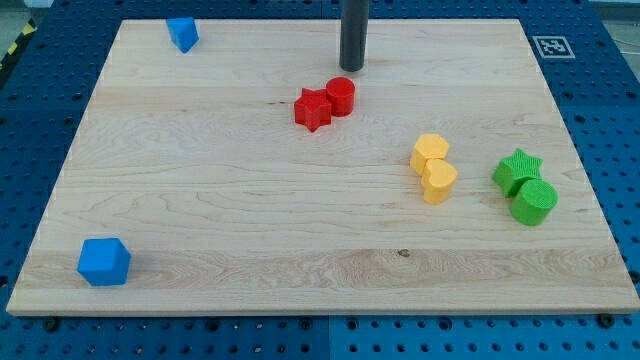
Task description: Place your arm to the top of the blue triangle
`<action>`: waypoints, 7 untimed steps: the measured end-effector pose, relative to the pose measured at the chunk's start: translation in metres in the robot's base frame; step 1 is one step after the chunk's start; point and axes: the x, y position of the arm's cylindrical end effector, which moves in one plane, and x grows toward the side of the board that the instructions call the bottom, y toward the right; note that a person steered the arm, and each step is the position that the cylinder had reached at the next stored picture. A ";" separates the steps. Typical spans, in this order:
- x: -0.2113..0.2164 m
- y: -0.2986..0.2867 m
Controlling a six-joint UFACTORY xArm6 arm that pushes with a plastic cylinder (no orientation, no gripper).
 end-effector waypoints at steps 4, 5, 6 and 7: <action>-0.079 -0.061; -0.086 -0.066; -0.095 -0.092; -0.095 -0.116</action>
